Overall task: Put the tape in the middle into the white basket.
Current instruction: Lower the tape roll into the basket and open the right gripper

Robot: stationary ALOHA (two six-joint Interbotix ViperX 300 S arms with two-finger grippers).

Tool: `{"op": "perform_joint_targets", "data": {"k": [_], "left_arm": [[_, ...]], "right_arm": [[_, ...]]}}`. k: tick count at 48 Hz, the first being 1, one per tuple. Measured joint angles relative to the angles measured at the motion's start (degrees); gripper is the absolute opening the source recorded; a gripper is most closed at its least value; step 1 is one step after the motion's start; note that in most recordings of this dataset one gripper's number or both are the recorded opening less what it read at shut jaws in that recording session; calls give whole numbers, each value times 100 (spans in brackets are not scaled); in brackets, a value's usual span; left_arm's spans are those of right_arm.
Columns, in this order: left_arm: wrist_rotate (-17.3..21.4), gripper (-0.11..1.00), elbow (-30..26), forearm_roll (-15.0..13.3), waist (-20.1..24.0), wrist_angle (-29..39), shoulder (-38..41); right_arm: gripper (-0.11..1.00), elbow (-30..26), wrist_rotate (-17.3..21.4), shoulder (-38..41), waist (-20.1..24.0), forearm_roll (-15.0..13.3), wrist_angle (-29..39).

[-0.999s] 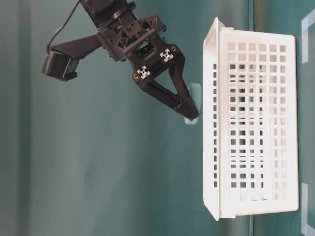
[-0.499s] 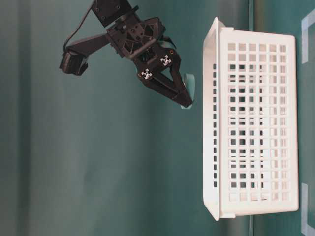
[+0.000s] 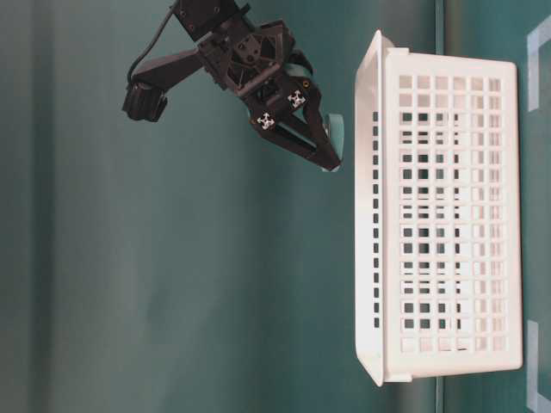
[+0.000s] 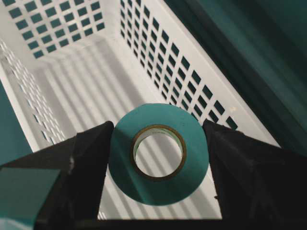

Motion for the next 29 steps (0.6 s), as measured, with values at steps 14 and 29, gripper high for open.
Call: {"op": "perform_joint_targets", "data": {"k": [14, 29], "left_arm": [[9, -11, -9, 0, 0, 0, 0], [9, -11, 0, 0, 0, 0, 9]], "right_arm": [[66, 9, 0, -9, 0, 0, -53], [66, 9, 18, -9, -9, 0, -132]]}}
